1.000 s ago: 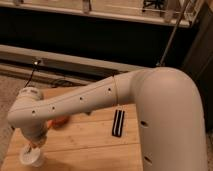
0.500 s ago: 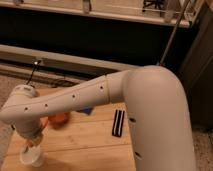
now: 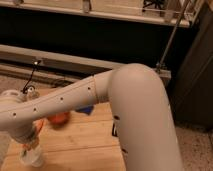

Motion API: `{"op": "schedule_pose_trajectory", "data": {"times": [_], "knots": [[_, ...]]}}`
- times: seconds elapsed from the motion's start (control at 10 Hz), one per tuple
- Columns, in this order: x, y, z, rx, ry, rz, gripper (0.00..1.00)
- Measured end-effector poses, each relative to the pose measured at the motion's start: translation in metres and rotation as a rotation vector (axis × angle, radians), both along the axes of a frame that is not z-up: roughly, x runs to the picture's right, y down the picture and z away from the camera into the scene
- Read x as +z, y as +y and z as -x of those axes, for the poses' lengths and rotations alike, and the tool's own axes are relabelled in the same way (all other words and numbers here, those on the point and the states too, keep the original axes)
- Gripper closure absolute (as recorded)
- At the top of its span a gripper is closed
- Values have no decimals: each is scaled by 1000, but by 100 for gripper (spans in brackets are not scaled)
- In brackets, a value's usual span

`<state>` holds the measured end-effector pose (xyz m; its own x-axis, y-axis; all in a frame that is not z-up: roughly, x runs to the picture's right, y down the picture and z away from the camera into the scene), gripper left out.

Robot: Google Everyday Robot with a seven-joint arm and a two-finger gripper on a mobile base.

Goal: Place the pepper in the ceramic cup

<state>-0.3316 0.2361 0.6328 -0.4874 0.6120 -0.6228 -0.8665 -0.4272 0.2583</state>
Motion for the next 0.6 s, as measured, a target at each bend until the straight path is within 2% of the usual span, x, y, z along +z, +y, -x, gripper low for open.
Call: {"op": "schedule_pose_trajectory", "data": {"times": [0.4, 0.6], "knots": [[6, 8, -7, 1, 70, 1, 100], [6, 15, -3, -40, 97, -5, 100]]}}
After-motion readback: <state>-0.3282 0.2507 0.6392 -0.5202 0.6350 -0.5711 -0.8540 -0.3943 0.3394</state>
